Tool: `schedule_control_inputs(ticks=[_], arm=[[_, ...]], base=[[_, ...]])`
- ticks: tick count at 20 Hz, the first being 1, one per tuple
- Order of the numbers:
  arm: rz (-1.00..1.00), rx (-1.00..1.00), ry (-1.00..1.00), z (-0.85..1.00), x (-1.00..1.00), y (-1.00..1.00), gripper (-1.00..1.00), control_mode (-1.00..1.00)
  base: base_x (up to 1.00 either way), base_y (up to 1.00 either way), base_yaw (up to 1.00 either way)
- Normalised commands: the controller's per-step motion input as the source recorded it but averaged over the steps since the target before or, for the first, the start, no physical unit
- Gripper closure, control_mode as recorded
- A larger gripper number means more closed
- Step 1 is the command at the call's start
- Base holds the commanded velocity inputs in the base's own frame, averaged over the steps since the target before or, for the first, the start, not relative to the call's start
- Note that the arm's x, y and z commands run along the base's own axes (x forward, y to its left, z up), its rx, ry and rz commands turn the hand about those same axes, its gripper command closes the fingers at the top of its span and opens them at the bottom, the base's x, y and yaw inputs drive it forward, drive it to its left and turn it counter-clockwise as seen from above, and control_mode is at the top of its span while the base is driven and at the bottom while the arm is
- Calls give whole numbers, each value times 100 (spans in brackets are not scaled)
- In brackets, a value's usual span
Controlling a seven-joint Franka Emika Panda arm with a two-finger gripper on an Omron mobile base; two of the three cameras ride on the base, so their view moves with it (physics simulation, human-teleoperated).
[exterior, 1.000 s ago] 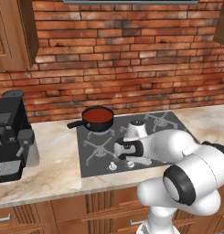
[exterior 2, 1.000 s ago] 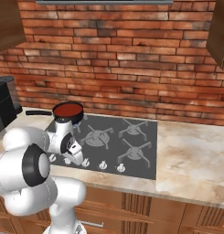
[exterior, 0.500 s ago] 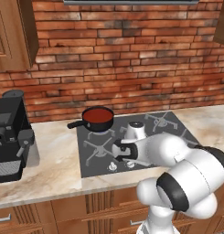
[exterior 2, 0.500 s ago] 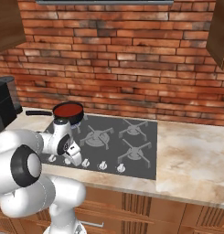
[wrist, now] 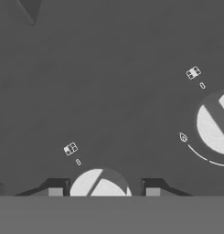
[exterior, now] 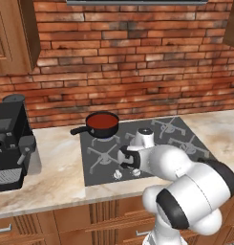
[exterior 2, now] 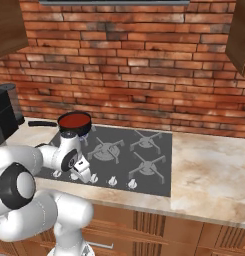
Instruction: Wait until the marinara sauce is simmered to a deep red color and then turn off the stove.
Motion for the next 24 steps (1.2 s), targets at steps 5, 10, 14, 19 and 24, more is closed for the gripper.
schedule_control_inputs(ticks=[5, 10, 14, 19, 24], arm=[[-79, 6, 0, -17, 13, 0, 100, -100], [-99, 10, 4, -44, 2, 0, 100, -100], [-100, 9, 5, -63, 0, -6, 100, -100], [-100, 12, 9, -72, 0, -3, 100, -100], [-44, 10, 10, -30, -15, -32, 100, -100]], base=[[0, 0, 0], [0, 0, 0], [0, 0, 0], [0, 0, 0], [0, 0, 0]])
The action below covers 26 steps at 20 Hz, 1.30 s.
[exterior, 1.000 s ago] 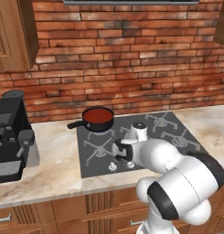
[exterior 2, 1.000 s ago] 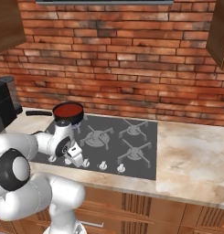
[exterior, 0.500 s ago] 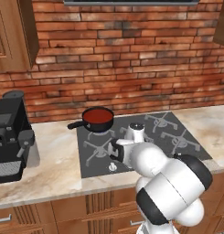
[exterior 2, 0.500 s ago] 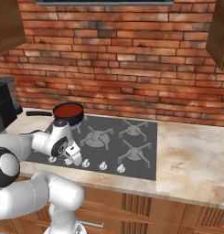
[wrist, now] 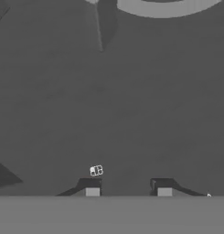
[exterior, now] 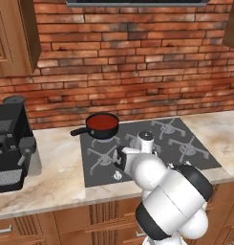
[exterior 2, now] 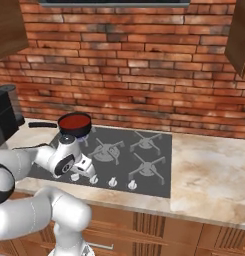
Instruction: Wait until the marinara sauce is simmered to a deep red color and then turn off the stove.
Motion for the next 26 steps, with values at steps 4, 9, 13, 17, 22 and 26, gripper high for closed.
schedule_control_inputs(ticks=[4, 9, 13, 17, 22, 26], arm=[[-14, 16, 4, -24, -91, -49, 100, -100], [-32, 20, 7, -46, -100, -55, 100, -100], [-29, 18, 0, -49, -100, -32, 100, -100], [-14, 10, -8, -33, -100, 0, 100, -100], [-3, 9, -11, -31, -100, 0, 100, -100], [-2, 7, -10, -40, -100, 0, 100, -100]], base=[[0, 0, 0], [0, 0, 0], [0, 0, 0], [0, 0, 0], [0, 0, 0], [0, 0, 0]])
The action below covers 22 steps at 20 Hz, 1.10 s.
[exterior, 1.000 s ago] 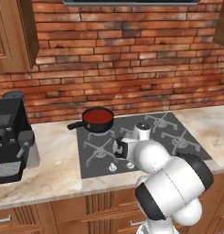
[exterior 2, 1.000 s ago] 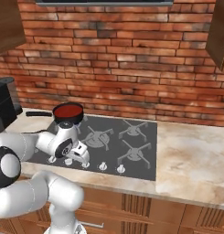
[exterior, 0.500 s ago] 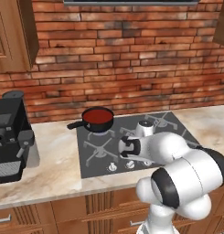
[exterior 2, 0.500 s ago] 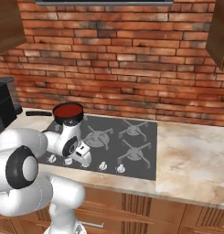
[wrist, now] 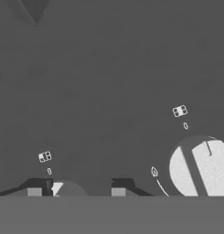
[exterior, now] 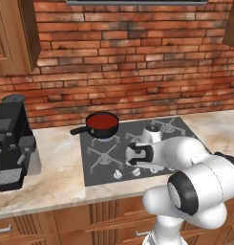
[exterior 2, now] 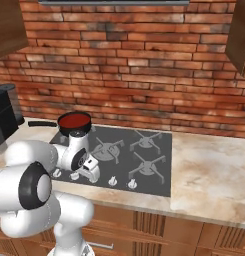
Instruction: Wait until the marinara sauce is simmered to a deep red color and then turn off the stove.
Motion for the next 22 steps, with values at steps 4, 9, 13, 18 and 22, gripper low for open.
schedule_control_inputs(ticks=[4, 9, 13, 18, 22], arm=[[-3, 2, 0, -9, -35, -5, 100, -100], [2, 0, 0, -87, -100, 31, 100, -100], [0, 0, 0, -100, -100, 49, 100, -100], [-9, 1, 5, -88, -96, 33, 100, -100], [0, 0, 1, -4, -15, 0, 100, -100]], base=[[0, 0, 0], [0, 0, 0], [0, 0, 0], [0, 0, 0], [0, 0, 0]])
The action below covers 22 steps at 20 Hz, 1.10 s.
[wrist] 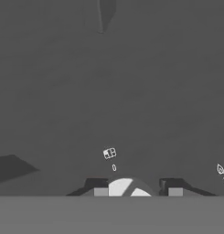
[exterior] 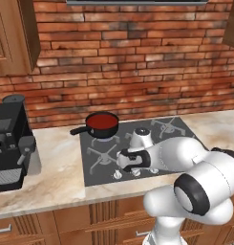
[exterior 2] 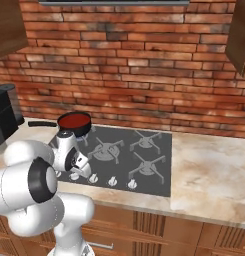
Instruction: Wait until the marinara sauce is simmered to a deep red color and then turn off the stove.
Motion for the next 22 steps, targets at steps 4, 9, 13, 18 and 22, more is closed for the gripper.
schedule_control_inputs(ticks=[4, 9, 13, 18, 22], arm=[[-31, 0, 35, -60, -100, 24, 100, -100], [-73, -6, 55, -85, -54, 58, 100, -100], [-92, -11, 52, -91, -14, 42, 100, -100], [-98, -3, 43, -83, -6, 21, 100, -100], [-100, 0, 34, -78, -4, 10, 100, -100]], base=[[0, 0, 0], [0, 0, 0], [0, 0, 0], [0, 0, 0], [0, 0, 0]])
